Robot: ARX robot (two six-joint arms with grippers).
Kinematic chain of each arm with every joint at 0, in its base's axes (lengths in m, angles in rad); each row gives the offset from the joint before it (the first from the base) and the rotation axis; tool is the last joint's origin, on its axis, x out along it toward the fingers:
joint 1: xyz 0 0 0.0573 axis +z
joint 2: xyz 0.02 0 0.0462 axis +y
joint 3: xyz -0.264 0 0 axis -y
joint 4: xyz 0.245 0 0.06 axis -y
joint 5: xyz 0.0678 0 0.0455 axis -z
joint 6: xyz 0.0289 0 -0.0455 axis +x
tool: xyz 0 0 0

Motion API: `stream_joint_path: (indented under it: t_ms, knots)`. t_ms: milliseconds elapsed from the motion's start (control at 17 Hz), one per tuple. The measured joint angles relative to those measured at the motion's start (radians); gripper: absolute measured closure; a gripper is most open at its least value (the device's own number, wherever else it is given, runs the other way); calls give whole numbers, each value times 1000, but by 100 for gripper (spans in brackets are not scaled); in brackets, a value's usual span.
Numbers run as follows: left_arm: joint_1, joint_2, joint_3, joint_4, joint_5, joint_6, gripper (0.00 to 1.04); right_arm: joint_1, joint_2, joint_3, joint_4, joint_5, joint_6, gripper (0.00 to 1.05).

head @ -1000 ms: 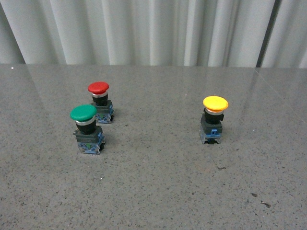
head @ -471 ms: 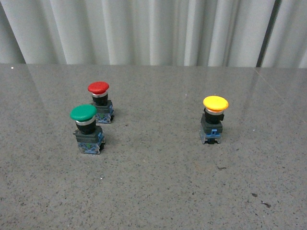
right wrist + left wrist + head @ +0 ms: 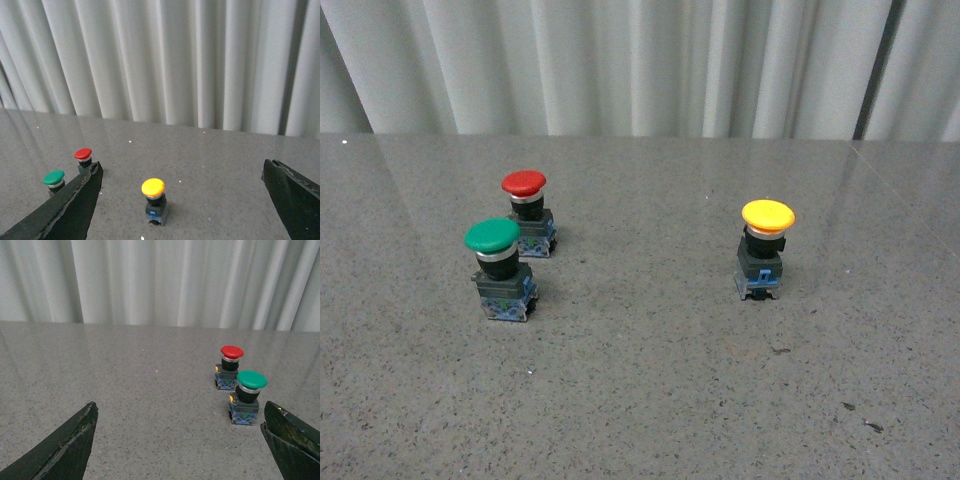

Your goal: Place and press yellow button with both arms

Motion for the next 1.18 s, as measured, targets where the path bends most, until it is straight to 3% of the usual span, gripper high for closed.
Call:
stream_joint_path:
  t_ms: [529,882,1118,1176]
  knots:
    - [0,0,0,0,0,0,7,175,372,223,70,85,-42,7]
    - [0,0,0,0,0,0,7,386,790,560,-35,185,-63,7]
    - [0,0,0,0,0,0,7,430,875,599,-103,214,-101,7]
    - [0,0,0,0,0,0,7,430,895,604,-127,218,-113,13]
